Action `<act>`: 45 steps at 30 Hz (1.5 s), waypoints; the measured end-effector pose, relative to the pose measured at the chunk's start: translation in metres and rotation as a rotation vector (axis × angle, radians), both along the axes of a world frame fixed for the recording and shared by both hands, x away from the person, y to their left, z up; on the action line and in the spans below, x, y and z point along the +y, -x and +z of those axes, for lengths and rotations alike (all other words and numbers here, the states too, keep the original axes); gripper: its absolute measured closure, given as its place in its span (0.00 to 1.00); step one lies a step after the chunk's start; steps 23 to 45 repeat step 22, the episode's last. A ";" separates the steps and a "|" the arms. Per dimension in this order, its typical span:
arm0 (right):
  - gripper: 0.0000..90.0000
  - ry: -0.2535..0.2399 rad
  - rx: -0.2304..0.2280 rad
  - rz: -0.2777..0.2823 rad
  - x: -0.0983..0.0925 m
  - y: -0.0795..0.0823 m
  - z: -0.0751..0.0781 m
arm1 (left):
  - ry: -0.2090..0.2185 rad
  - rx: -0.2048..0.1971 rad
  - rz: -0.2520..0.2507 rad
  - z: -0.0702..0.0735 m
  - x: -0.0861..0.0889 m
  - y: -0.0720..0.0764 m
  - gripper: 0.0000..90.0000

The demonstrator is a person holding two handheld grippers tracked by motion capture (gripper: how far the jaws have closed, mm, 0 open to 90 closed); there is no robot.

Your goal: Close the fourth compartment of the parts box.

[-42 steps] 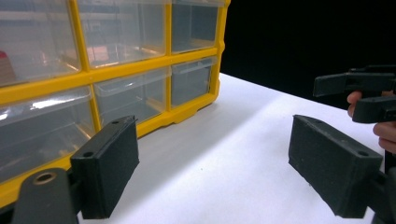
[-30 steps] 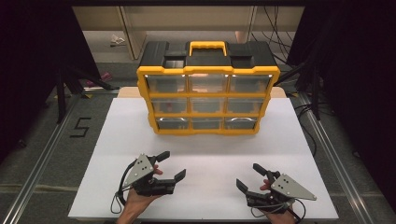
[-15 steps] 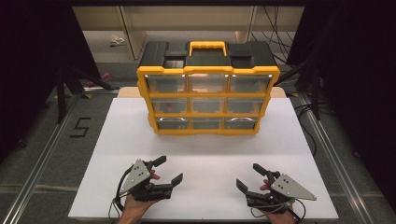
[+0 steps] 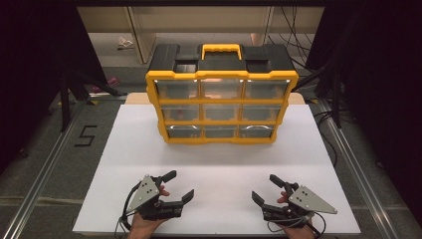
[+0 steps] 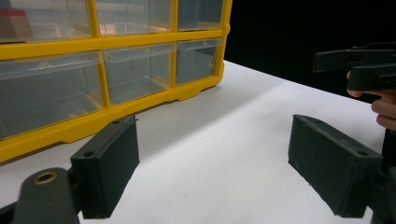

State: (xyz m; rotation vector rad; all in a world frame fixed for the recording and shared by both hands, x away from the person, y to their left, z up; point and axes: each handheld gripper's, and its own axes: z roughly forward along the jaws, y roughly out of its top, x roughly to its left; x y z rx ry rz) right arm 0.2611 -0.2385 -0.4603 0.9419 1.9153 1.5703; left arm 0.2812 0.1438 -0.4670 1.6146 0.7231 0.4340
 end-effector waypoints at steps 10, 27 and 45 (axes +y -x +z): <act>0.24 0.000 -0.001 0.002 0.000 0.000 0.000 | 0.022 0.006 0.005 0.000 0.002 -0.004 0.18; 0.24 0.000 -0.001 0.002 0.000 0.000 0.000 | 0.017 0.006 0.006 0.000 0.002 -0.004 0.18; 0.24 0.000 -0.001 0.002 0.000 0.000 0.000 | 0.017 0.006 0.006 0.000 0.002 -0.004 0.18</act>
